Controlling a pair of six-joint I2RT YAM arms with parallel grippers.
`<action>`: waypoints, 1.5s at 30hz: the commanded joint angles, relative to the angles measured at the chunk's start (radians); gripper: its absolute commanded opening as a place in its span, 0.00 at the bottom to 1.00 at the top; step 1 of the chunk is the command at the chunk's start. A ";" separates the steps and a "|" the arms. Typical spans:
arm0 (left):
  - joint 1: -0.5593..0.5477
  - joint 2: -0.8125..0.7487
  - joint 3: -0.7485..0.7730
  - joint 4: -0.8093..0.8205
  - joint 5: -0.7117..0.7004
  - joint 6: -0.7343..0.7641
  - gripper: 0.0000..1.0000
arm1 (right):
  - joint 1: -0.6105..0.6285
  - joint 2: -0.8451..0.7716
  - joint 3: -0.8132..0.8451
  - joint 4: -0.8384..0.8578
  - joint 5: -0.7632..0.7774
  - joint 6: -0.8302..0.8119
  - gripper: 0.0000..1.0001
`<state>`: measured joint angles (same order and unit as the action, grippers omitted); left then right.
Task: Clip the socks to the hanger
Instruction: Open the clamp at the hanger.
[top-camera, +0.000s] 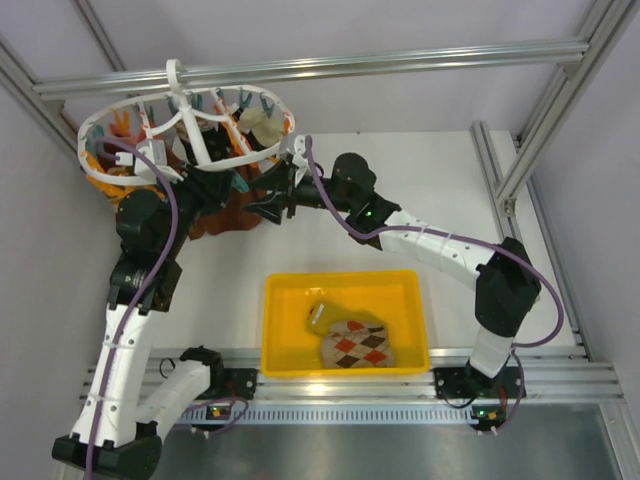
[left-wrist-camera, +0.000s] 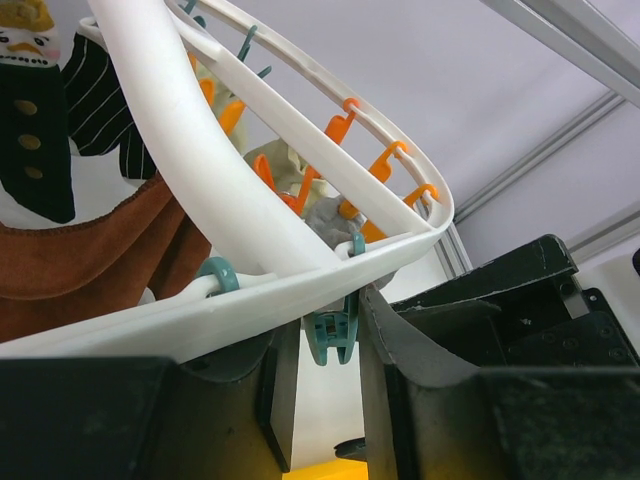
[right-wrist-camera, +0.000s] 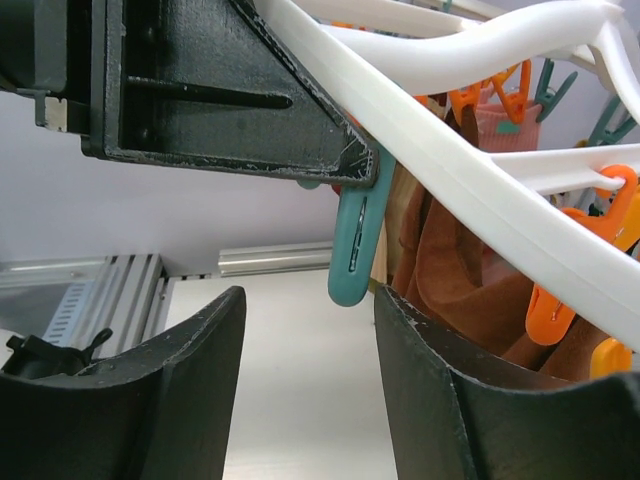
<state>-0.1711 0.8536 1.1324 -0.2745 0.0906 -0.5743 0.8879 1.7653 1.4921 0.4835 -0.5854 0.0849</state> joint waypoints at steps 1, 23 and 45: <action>0.016 0.058 -0.023 0.195 -0.042 0.079 0.00 | -0.006 -0.043 0.043 -0.014 0.005 -0.025 0.53; 0.015 0.012 -0.094 0.236 -0.014 0.105 0.00 | -0.075 -0.069 0.071 -0.132 -0.039 0.018 0.50; 0.015 -0.080 -0.286 0.471 0.050 0.151 0.00 | 0.011 0.082 0.128 0.075 0.090 -0.070 0.48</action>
<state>-0.1669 0.7681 0.8577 0.1371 0.1429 -0.4603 0.8841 1.8423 1.5547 0.4675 -0.5259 0.0265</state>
